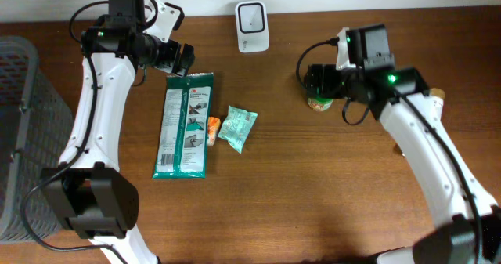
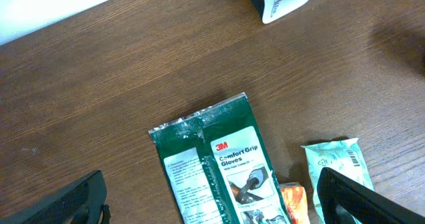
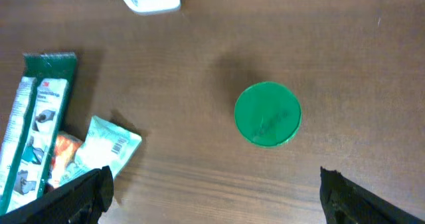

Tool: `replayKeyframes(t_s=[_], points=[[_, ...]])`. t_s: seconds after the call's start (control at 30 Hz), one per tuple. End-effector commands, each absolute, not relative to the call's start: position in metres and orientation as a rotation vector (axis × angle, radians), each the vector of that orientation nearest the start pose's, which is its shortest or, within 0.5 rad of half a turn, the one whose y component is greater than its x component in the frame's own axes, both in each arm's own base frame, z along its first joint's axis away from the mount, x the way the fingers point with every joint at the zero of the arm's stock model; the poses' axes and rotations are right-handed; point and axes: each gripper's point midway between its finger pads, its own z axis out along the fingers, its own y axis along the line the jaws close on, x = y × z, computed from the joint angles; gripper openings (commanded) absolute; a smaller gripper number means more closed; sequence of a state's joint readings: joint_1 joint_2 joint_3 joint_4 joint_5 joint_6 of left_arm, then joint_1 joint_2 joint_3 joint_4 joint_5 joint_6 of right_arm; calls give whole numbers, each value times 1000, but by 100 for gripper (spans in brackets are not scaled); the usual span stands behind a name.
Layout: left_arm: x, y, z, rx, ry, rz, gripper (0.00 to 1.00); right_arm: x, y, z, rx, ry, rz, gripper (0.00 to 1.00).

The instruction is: Scan the item barcode

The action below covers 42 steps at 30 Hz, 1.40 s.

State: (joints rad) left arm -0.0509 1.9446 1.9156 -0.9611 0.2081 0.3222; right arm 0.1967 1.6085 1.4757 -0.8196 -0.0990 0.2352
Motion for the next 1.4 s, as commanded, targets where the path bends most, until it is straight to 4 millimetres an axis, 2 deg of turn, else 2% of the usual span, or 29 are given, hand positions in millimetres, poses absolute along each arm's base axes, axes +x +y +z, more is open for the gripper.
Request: replayKeyframes(t_s=[0.0,0.17,0.27,0.43,0.47,0.7,0.77,0.93,1.1,1.37], points=[[493,-60,233,547,2423,-148,99,435,105,221,31,2566,311,95],[493,-60,233,548,2423,-148,99,462,109,212,74,2604,304,92],[493,-60,233,548,2423,-148,99,470,109,201,114,2610,299,91],[493,-60,233,547,2423,-148,99,479,91,169,223,2656,148,91],[493,-60,233,548,2423,-148,99,480,87,152,270,2688,115,90],[493,-60,233,547,2423,-148,99,481,82,116,335,2757,57,85],[493,-60,233,548,2423,-148,99,480,76,109,387,2761,6,85],[493,-60,233,548,2423,-148,99,482,76,100,386,2770,1,85],[493,-60,233,548,2423,-149,99,483,76,78,389,2809,-17,85],[493,-60,233,548,2423,-148,99,473,74,74,390,2852,-38,82]])
